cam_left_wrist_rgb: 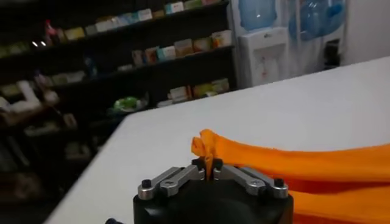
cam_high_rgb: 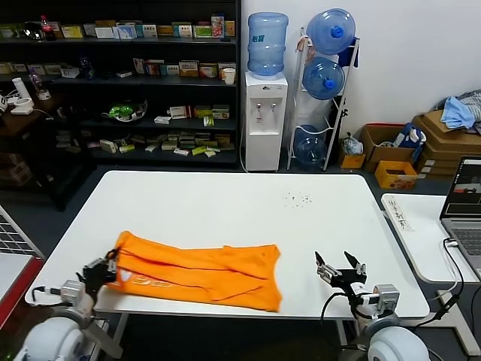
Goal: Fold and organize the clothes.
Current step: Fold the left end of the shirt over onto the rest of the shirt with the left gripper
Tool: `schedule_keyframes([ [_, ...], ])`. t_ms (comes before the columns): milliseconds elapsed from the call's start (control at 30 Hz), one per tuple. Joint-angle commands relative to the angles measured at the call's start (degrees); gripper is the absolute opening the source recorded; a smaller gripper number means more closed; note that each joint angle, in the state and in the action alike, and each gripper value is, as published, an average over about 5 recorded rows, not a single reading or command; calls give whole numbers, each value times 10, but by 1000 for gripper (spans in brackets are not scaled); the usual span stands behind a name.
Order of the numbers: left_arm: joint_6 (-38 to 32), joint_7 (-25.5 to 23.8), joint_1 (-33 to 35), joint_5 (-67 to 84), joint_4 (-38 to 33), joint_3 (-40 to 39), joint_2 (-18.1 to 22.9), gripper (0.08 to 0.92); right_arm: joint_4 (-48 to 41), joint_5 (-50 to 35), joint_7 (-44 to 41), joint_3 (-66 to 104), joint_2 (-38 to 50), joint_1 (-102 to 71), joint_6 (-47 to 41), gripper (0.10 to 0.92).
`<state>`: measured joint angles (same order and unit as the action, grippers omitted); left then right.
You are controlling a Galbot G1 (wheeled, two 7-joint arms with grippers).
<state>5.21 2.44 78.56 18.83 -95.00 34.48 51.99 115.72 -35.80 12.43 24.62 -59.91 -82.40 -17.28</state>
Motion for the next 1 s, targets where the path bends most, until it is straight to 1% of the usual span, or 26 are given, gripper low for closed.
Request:
schedule_keyframes([
  [33, -110, -13, -11, -281, 142, 154, -46, 129, -4, 3, -2, -12, -4, 18, 2, 823],
  [100, -117, -13, 0, -288, 126, 163, -39, 129, -4, 4, -1, -12, -4, 18, 2, 823],
  [167, -102, -12, 20, -233, 89, 156, -29, 129, -5, 5, -1, -12, -5, 18, 2, 823],
  [233, -67, -9, 46, -131, 30, 135, -17, 129, -7, 7, -1, -13, -7, 19, 1, 823],
  [367, 23, 17, 89, 120, -125, 59, 11, 129, -16, 11, 1, -12, -13, 19, 0, 823],
  [433, 62, 38, 90, 203, -175, 18, 27, 129, -22, 12, 1, -11, -14, 17, 0, 823],
  [500, 91, 60, 78, 258, -203, -18, 43, 129, -27, 12, 2, -8, -15, 15, -1, 823],
  [600, 112, 84, 47, 290, -215, -64, 65, 129, -31, 13, 3, -2, -18, 11, -2, 823],
  [767, 122, 109, -2, 305, -202, -122, 90, 129, -37, 15, 5, 6, -28, 4, -3, 823],
  [1000, 125, 128, -27, 293, -191, -162, 123, 129, -43, 20, 9, 5, -43, 3, -5, 823],
])
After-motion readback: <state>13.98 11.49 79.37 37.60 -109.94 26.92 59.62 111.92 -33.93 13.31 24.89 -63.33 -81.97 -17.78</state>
